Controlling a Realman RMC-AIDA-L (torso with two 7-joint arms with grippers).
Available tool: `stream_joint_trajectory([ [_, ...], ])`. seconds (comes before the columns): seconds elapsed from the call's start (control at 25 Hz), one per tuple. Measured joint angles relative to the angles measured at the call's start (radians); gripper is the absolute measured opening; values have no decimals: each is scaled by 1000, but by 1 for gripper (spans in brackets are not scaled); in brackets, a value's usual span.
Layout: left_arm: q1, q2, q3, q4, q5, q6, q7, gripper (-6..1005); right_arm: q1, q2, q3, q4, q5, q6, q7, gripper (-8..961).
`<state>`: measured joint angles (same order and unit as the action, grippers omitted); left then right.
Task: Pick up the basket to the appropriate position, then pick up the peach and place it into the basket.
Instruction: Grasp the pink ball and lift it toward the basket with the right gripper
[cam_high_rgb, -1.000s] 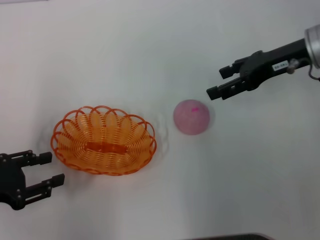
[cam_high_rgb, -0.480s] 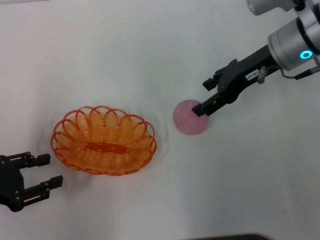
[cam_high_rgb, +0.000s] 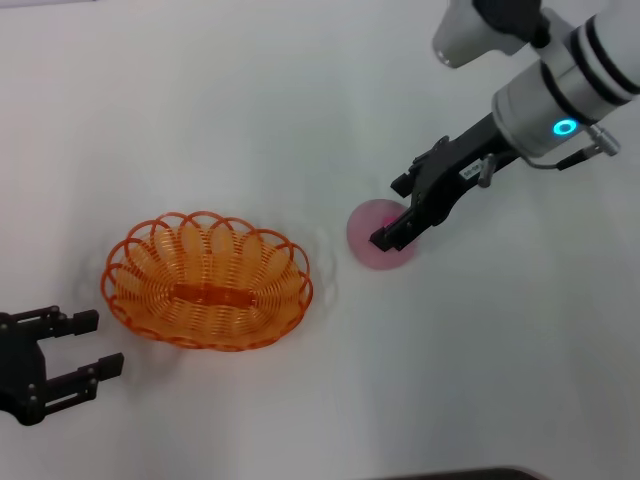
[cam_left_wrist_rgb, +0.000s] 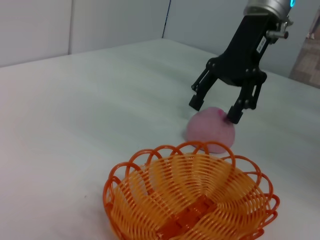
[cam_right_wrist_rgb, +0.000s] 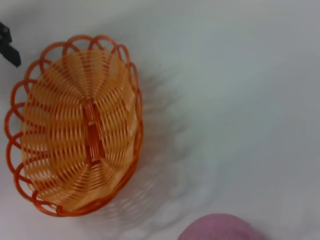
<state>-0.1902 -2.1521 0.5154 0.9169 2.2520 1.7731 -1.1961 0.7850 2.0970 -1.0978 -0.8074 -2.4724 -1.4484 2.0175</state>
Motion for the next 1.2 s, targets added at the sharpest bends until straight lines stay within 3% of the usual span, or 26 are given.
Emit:
stream_joint_trajectory([
  [0.68, 2, 0, 0, 10, 1, 0, -5, 590, 29, -1, -43, 68, 11, 49, 6, 952],
  [1.2, 8, 0, 0, 10, 3, 0, -10, 585, 16, -7, -29, 53, 54, 17, -6, 483],
])
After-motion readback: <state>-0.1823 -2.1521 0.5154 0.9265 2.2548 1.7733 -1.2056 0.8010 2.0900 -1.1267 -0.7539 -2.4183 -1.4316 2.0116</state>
